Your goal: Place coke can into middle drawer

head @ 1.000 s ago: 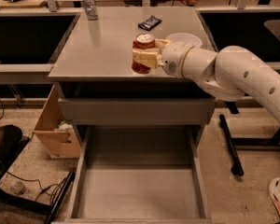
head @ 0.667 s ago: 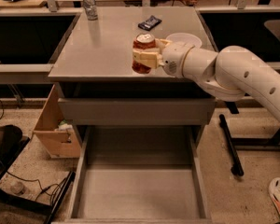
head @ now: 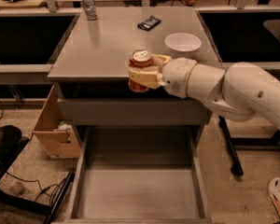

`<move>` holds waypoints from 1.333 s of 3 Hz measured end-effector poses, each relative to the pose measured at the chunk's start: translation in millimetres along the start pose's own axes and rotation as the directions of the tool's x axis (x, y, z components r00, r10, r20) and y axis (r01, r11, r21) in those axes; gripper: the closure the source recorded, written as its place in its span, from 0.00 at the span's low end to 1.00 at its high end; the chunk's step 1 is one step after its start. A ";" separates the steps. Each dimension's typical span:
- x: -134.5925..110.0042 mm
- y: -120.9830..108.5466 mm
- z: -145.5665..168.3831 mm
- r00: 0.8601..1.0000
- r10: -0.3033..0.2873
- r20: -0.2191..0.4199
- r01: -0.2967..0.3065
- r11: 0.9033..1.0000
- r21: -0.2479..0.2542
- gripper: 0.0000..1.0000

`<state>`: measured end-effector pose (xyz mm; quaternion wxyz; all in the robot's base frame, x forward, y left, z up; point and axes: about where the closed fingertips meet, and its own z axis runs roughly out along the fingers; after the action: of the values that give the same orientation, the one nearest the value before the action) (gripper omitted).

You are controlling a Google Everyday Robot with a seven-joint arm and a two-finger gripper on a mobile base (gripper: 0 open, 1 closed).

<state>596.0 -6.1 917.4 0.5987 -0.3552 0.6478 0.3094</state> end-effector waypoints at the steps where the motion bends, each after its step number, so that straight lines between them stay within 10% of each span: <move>1: 23.4 47.3 -14.1 1.000 0.005 -0.016 -0.007 0.998 -0.069 1.00; 4: 171.4 109.9 10.8 0.997 -0.059 -0.051 0.043 0.965 -0.259 1.00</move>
Offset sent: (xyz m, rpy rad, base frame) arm -0.1071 0.0636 -0.1460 -0.0851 0.0126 0.3149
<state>505.4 48.5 743.1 0.5359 -0.4555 0.6099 0.3651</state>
